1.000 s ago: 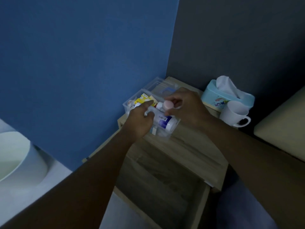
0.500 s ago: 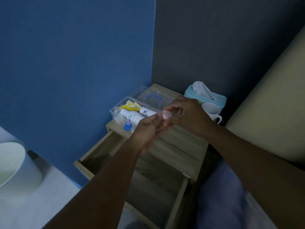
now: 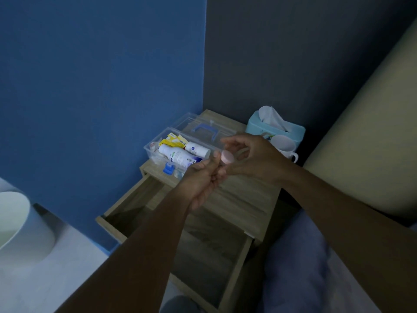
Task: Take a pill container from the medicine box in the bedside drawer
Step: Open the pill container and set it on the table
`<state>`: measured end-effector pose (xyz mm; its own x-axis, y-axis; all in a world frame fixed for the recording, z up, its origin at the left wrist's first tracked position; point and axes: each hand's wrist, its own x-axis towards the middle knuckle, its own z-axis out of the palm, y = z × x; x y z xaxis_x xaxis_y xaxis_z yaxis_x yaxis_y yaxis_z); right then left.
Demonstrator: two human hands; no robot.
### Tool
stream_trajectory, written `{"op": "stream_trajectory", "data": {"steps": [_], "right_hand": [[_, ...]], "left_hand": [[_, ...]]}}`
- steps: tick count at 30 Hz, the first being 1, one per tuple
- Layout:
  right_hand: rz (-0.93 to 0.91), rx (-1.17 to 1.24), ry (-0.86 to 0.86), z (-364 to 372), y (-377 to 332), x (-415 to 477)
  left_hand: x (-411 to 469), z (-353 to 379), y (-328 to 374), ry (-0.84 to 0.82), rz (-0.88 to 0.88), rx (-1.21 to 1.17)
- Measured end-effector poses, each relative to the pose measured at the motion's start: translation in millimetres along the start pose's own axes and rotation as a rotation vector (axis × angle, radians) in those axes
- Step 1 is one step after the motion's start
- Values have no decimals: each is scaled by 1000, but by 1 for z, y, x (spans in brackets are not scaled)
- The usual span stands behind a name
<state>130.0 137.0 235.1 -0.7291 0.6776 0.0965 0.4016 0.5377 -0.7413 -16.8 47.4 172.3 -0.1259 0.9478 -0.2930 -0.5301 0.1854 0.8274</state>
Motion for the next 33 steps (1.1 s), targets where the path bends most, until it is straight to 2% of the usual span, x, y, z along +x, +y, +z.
{"op": "stream_trajectory", "data": {"steps": [2,4,8,11,14,16,21,26,33], "right_hand": [[-27,-124,72,2,-3,-3],[-63,-119,104,3,-4,-6],[-127,-72,41,6,1,-5],[-84,-29,-22,6,5,-4],[-21,-123,22,6,10,-2],[-64,-159,25,4,13,-1],[-114,-108,-40,1,23,-1],[-218,-63,-3,0,24,-6],[-160,-13,71,-11,35,-8]], "left_hand": [[1,1,-2,-6,6,51],[1,2,-5,-2,9,63],[0,1,-10,36,-21,-10],[0,0,-13,25,-31,-43],[0,0,-16,4,-30,-20],[1,-1,-18,12,-30,28],[5,1,-25,7,-41,6],[11,1,-31,-35,-59,-50],[9,-14,-44,0,-125,-107]]}}
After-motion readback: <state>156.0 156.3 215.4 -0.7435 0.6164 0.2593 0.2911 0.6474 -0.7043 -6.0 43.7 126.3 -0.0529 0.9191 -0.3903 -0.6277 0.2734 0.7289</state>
